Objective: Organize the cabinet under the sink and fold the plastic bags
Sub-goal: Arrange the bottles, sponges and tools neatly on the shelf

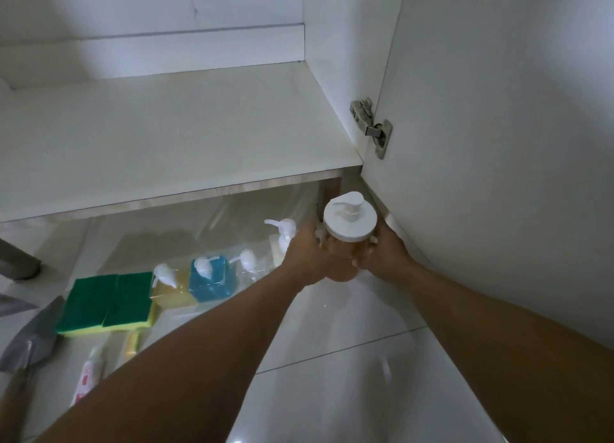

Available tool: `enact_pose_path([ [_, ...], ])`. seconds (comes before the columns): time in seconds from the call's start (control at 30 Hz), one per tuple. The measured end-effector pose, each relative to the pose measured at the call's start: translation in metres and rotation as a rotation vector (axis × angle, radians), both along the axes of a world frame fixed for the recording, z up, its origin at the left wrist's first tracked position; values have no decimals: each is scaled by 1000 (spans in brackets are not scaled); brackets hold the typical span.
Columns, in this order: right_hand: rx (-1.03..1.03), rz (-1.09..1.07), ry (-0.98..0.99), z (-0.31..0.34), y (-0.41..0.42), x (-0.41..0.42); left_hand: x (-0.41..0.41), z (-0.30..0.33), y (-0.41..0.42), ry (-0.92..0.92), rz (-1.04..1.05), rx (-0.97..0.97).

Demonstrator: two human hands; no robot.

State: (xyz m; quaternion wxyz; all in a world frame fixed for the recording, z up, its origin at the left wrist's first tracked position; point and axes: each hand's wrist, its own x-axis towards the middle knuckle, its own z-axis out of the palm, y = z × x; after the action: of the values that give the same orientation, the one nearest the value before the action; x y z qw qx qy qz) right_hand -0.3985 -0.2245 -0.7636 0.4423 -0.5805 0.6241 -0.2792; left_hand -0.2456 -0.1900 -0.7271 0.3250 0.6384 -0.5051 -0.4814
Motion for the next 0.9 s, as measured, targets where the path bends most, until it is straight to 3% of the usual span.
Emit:
enact_pose_path([
  [0.07, -11, 2, -9, -3, -2, -2, -3, -2, -10, 59, -11, -19],
  [0.3, -8, -49, -169, 0, 13, -2, -3, -10, -20, -102, -31, -96],
  [0.6, -80, 4, -13, 49, 34, 1, 11, 47, -7, -128, -98, -68],
  [0.77, -100, 90, 124, 107, 27, 4, 24, 97, -3, -60, -80, -79],
  [0.9, -150, 158, 153, 161, 14, 15, 39, 145, -6, -105, -42, -141],
])
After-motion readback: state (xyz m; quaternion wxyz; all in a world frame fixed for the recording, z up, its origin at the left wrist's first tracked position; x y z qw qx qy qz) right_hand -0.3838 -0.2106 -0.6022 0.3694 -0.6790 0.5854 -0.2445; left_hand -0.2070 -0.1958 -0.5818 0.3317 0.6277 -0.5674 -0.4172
